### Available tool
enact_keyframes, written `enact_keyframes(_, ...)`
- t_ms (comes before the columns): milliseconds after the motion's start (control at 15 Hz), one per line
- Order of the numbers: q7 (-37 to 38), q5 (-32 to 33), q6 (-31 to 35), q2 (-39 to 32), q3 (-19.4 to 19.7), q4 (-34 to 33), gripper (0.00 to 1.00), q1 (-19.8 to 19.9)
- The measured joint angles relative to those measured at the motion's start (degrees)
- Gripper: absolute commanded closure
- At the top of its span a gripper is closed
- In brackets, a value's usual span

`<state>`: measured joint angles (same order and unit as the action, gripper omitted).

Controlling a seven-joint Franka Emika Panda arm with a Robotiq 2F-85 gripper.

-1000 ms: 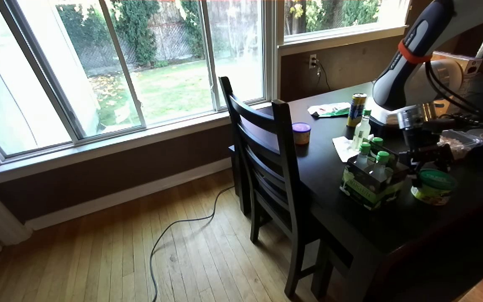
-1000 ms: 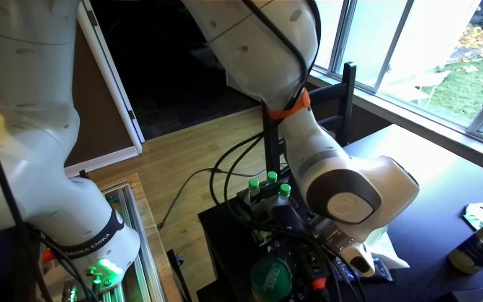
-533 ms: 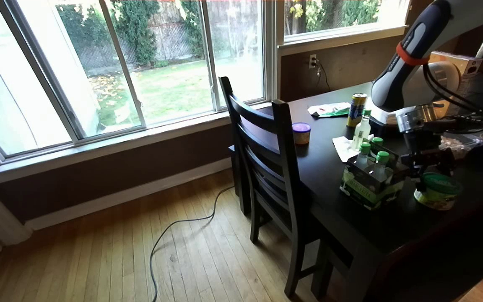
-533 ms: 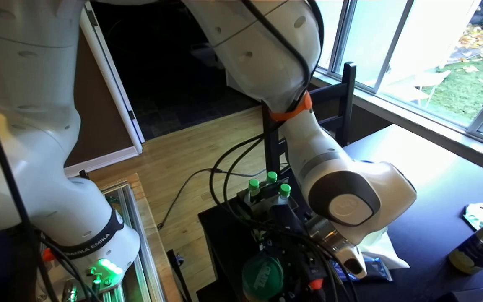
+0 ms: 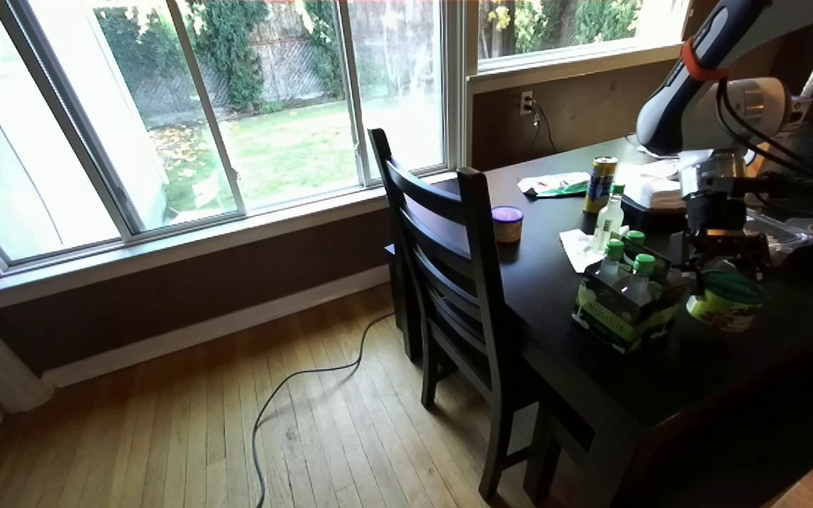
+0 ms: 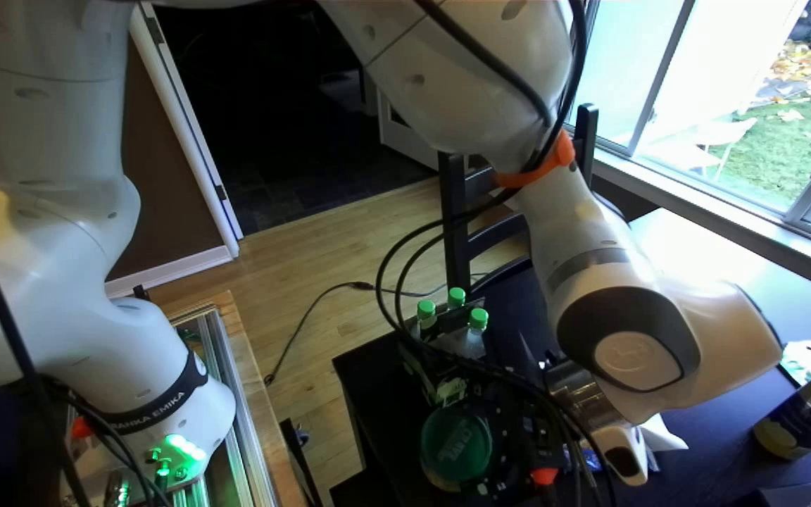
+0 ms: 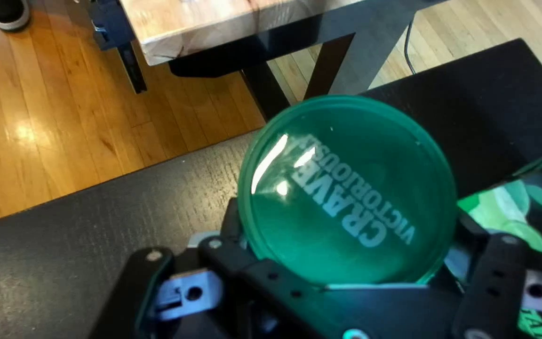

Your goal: Put the green can on top of the yellow can

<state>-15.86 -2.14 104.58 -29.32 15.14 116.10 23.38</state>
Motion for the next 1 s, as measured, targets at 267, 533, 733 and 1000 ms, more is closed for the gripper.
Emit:
enact_keyframes(267, 3.12, -2.74, -4.66, 1.53, 0.51, -3.96, 0.3, 0.83)
enact_keyframes(533, 4.48, -6.81, -11.29, 3.84, -0.06, -6.88, 0.3, 0.73)
enact_keyframes(733, 7.77, -10.54, -13.32, 6.08, -0.57, -8.78, 0.3, 0.0)
enact_keyframes(1000, 14.28, -14.6, -14.34, 9.25, -1.21, -11.68, 0.3, -2.06)
